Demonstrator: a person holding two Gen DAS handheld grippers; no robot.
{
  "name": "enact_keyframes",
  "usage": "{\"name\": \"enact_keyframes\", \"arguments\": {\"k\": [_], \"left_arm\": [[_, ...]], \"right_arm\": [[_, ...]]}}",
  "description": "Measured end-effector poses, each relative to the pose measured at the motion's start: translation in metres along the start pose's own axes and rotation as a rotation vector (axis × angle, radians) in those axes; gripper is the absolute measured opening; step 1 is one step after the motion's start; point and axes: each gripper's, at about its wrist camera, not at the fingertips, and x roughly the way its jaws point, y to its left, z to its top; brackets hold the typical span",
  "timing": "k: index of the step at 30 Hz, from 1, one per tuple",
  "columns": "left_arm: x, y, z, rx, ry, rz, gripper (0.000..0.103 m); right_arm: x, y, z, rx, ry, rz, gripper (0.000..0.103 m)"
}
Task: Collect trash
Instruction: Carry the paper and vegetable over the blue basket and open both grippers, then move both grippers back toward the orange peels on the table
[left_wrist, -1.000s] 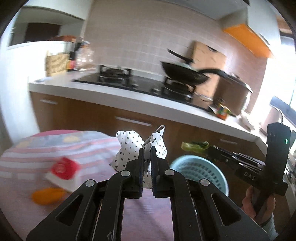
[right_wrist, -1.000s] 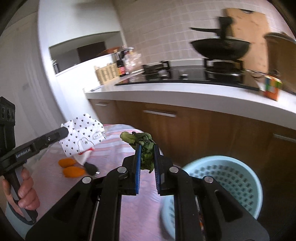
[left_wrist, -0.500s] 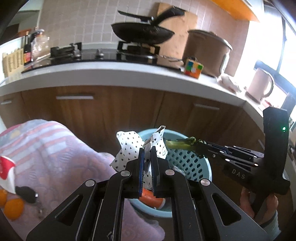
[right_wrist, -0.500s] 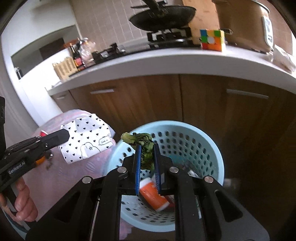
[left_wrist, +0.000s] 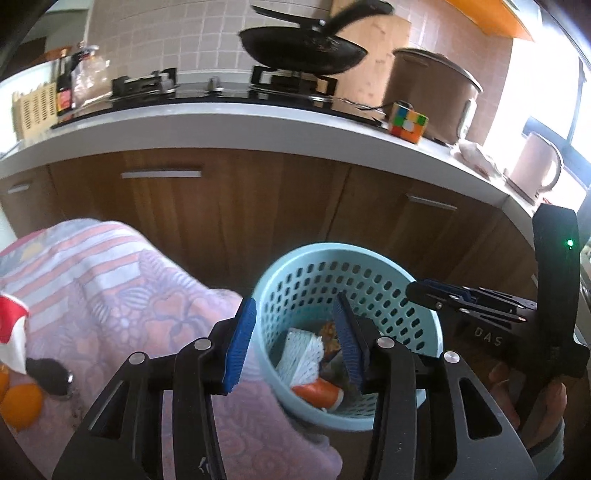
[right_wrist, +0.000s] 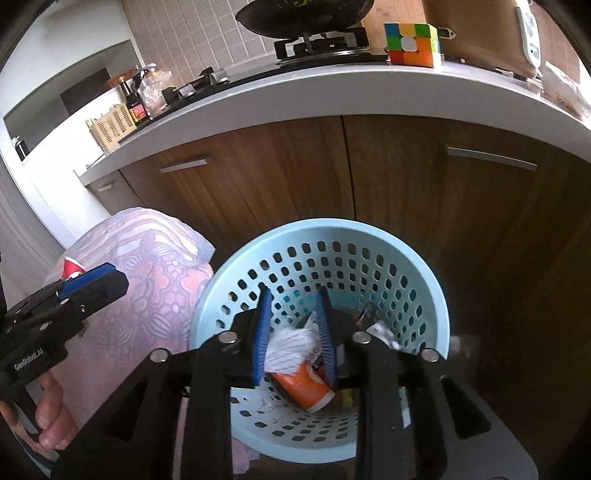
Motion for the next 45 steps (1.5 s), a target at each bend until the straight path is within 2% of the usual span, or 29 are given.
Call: {"name": "enact_keyframes", "arguments": {"k": [3,5,12,19,24,32,39,45], "left_arm": [[-0.008,0.012,-0.001,-0.024,-0.010,0.008,0.042],[-0.016,0.020,-0.002,-0.040,-0.021,0.012,0.042],[-0.050,0.053,-0.003,-0.097,-0.075,0.040,0.042],[-0.092,0.094,-0.007,-0.152,-0.138,0.091,0.042],[-0.122,0.129,-0.016,-0.202,-0.176,0.140,0.046],[-0.163,0.185,-0.037,-0.282,-0.211,0.200,0.046],[-0.183,0.236,-0.055,-0.347,-0.209,0.233,0.050],[-0.168,0.275,-0.069,-0.390,-0.138,0.223,0.050]], "right_arm": [[-0.005,0.012,0.002,-0.021,-0.020,0.015,0.033],[-0.009,0.022,0.005,-0.037,-0.037,0.028,0.041],[-0.022,0.068,0.014,-0.104,-0.083,0.101,0.042],[-0.024,0.116,0.018,-0.171,-0.092,0.173,0.042],[-0.022,0.151,0.018,-0.209,-0.092,0.245,0.042],[-0.020,0.209,0.012,-0.283,-0.102,0.323,0.042],[-0.008,0.251,0.001,-0.324,-0.081,0.388,0.042],[0.008,0.294,-0.013,-0.390,-0.048,0.428,0.042]]}}
